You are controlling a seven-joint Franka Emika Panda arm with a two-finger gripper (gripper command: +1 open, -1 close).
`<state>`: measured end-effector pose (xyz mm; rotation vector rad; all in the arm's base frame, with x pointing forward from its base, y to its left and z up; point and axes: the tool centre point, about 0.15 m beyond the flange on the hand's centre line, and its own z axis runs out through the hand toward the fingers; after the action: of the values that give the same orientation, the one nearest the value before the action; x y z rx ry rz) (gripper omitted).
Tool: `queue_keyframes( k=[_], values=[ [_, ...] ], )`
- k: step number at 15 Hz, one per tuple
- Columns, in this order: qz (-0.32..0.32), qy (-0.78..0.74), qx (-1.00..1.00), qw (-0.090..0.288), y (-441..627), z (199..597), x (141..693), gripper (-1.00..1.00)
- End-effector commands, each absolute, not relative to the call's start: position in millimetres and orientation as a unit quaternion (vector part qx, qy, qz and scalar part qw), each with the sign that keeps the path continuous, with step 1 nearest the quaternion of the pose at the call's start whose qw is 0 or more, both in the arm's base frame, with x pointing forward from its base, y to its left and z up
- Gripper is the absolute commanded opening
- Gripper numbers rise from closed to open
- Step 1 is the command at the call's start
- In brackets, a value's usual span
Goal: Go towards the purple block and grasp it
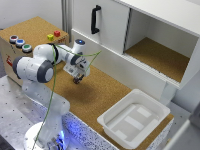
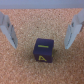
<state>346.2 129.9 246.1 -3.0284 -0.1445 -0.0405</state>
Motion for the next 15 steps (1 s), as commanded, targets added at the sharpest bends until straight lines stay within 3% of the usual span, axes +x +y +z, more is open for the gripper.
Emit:
queue_keyframes(
  k=[1,6,11,15],
  values=[
    [-0.024,-0.020,-0.998,0.056,125.6,269.3,347.3,1.00],
    [-0.068,-0.030,-0.997,-0.003,139.0,360.5,336.5,1.00],
    [-0.046,-0.027,-0.996,-0.070,162.8,420.4,291.9,1.00],
    [-0.056,0.006,-0.997,-0.043,166.4,407.5,280.3,1.00]
  ],
)
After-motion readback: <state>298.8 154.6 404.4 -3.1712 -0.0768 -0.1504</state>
